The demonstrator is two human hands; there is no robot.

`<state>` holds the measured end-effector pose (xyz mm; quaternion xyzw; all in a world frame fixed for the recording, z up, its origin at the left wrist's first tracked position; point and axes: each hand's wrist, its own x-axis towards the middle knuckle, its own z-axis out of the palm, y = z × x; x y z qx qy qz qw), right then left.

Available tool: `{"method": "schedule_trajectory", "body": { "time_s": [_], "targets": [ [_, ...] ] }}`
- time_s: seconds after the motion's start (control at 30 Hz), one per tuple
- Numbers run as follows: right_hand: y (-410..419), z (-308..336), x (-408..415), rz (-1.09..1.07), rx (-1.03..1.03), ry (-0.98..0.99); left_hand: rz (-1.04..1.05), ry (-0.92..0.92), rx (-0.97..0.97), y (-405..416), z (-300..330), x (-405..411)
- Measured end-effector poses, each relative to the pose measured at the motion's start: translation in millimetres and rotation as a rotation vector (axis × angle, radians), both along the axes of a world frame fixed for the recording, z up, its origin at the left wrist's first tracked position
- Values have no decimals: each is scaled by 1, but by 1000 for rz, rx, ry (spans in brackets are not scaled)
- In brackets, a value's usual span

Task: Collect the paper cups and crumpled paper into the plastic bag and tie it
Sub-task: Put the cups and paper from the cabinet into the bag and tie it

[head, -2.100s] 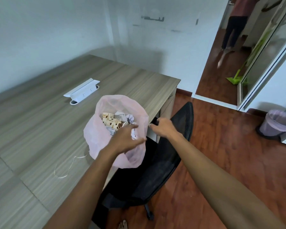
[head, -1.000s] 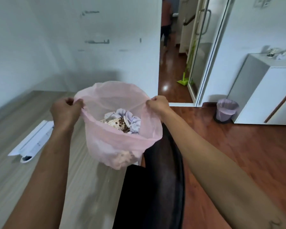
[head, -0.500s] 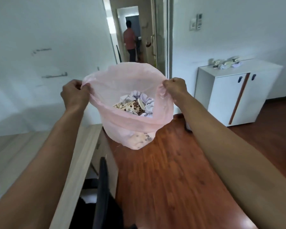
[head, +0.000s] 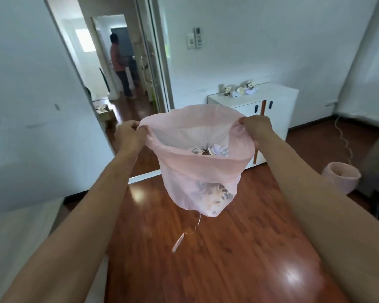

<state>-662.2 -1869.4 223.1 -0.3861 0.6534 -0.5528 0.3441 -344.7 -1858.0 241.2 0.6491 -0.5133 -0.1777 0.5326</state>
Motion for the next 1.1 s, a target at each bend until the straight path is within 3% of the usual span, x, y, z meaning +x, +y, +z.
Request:
{"method": "schedule_trajectory", "body": {
  "time_s": [0.4,1.1],
  "targets": [
    [-176,-45,-115,-171,74,-58,-182,49,115,-221,-64,-120],
    [-531,-54,-280,-153,96,39,-284,57,201,-607,-74,-298]
  ]
}}
